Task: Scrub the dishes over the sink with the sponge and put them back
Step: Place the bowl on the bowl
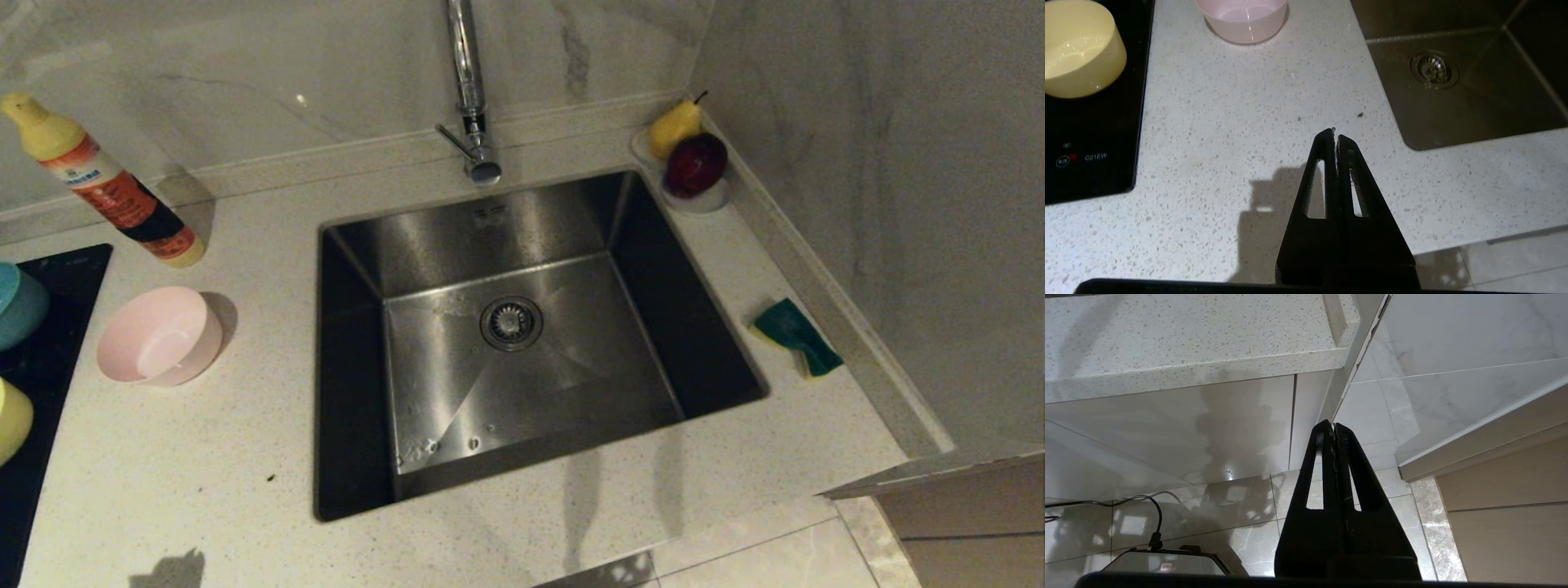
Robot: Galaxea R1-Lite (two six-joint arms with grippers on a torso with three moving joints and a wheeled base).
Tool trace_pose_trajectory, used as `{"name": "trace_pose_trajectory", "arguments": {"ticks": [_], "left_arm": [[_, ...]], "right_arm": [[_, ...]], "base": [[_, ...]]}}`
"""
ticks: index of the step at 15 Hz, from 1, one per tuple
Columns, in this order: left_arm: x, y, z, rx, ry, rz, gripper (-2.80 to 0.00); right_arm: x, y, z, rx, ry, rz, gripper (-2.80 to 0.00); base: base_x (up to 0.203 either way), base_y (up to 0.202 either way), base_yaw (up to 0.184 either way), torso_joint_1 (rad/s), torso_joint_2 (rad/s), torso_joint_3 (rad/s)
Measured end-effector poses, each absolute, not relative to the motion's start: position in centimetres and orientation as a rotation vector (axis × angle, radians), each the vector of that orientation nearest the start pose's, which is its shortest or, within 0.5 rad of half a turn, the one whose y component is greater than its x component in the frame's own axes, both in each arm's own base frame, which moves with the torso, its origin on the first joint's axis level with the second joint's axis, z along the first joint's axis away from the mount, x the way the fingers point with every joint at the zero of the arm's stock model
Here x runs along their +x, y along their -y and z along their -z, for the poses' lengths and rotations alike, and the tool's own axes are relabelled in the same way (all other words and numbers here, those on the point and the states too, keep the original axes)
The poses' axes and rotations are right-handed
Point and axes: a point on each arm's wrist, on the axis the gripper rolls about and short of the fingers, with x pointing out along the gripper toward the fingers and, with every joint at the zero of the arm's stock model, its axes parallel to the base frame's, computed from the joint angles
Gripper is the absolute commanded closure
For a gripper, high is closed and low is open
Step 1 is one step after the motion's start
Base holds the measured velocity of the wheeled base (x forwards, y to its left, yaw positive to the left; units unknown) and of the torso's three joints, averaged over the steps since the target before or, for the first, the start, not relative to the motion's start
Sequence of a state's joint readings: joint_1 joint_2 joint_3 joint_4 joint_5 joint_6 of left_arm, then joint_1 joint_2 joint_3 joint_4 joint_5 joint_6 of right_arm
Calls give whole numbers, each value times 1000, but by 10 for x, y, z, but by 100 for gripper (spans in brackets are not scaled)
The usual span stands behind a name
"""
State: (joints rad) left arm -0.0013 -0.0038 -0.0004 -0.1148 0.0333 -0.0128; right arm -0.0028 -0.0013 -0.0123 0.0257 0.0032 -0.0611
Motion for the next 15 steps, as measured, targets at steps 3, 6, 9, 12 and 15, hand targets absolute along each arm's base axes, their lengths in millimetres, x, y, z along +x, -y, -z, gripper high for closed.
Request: {"name": "trace_pose_trajectory", "arguments": {"ticks": [3,6,9,12,15], "left_arm": [[-24,-1,-91,-10,153,-38,0],[-34,-2,-119,-6,256,-86,0],[-65,-4,-181,20,387,-169,0],[-83,-7,-237,56,364,-353,0],[-63,-10,-289,77,278,-485,0]], "right_arm": [[-24,0,-76,-61,-12,-1,0],[-24,0,-76,-61,-12,0,0],[-24,0,-76,-61,-12,0,0],[-24,0,-76,-60,-12,0,0],[-24,0,-76,-61,-12,0,0]], "base": [[0,0,0,0,0,0],[0,0,0,0,0,0],[0,0,0,0,0,0],[0,0,0,0,0,0],[0,0,0,0,0,0]]}}
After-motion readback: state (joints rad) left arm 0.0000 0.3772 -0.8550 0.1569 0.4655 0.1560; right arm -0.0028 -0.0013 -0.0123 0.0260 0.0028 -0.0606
